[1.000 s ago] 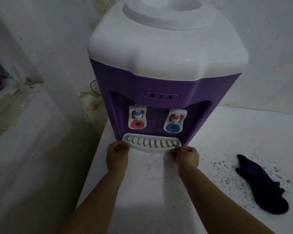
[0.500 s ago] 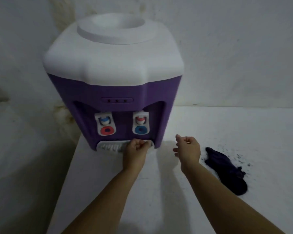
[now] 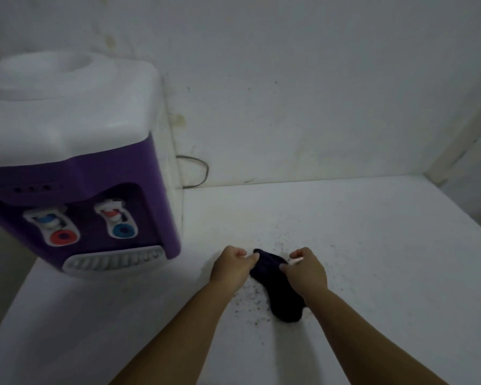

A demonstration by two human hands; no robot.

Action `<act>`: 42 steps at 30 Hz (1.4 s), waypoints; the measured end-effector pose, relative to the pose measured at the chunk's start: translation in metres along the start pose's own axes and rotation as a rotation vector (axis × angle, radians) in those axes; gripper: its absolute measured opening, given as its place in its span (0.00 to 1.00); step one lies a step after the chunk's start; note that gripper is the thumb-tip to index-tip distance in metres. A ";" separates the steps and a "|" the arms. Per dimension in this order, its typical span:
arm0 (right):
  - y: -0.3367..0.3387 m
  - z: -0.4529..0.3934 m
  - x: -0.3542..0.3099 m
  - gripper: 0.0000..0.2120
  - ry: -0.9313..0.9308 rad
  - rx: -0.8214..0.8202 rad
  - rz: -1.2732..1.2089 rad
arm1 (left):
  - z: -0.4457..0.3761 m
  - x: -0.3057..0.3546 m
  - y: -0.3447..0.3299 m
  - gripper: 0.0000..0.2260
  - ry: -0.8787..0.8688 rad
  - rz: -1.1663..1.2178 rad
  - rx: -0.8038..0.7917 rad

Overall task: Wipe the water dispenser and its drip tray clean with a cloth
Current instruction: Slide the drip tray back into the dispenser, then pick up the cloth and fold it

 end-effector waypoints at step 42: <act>0.162 -0.029 -0.063 0.11 0.469 -0.273 -0.720 | 0.040 0.073 -0.038 0.23 -0.573 -0.064 -0.022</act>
Point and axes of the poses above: each hand's wrist, its own z-axis away from the middle knuckle, its own y-axis out of the back of the hand, x = y × z, the point moved 2 cm from there along -z, towards the middle knuckle, and after that the axes turned 7 degrees about x, right-handed, at the moved point
